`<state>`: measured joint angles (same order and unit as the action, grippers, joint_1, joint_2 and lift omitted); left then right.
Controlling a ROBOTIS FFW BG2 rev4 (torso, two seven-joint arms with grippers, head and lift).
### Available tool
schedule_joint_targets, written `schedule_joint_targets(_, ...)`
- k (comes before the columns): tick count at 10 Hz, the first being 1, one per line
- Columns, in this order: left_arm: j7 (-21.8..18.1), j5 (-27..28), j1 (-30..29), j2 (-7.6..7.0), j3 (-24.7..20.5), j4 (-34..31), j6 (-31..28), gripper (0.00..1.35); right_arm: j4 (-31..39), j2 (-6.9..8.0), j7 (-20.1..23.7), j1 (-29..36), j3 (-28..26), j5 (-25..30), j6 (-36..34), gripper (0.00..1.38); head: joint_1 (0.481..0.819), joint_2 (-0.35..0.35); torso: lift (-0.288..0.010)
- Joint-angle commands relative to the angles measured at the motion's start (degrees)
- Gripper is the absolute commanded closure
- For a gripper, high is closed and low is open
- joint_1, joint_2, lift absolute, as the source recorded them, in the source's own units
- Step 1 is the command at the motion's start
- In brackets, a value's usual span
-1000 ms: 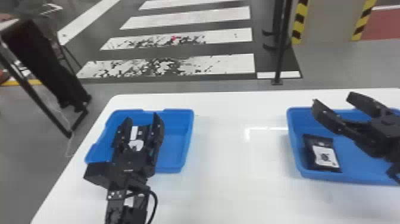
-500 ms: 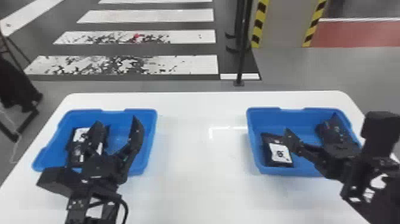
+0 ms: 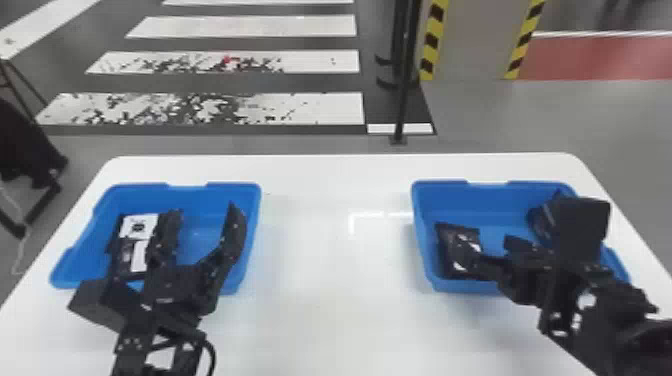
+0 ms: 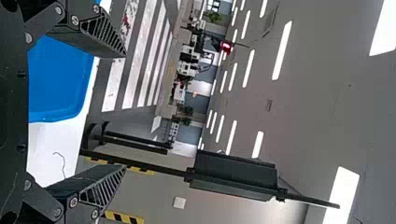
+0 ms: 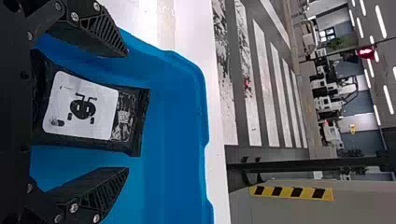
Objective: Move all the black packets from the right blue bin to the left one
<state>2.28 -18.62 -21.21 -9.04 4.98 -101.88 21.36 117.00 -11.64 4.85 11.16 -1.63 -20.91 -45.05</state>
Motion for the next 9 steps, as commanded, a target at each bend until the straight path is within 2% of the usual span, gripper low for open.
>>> schedule_joint_targets(1,-0.08,-0.12,-0.02,-0.01,-0.18,0.0,-0.83,0.24,-2.04,-0.05,0.86,-0.9,0.26,-0.23,-0.51,0.18,0.695,0.036,-0.168)
schedule_joint_targets(4,-0.34,-0.35,0.12,0.08,-0.18,0.0,-1.11,0.28,-3.31,-0.05,0.6,-2.31,0.94,0.12,-4.31,0.18,0.695,0.044,-0.168)
schedule_joint_targets(6,-0.34,-0.47,0.12,0.08,-0.18,0.0,-1.39,0.29,-4.58,-0.05,-0.28,-3.15,1.06,-0.46,-5.15,0.23,0.695,0.042,-0.168)
schedule_joint_targets(8,-0.34,-0.81,-0.16,0.17,-0.52,0.0,-1.25,0.3,-5.28,-0.05,-0.37,-3.99,0.94,-1.26,-6.56,0.35,0.695,0.041,-0.168)
schedule_joint_targets(9,-0.34,-0.81,-0.16,0.26,-0.64,0.14,-1.25,0.3,-6.26,-0.05,-0.37,-4.28,0.94,-3.2,-7.96,0.6,0.695,0.042,-0.168)
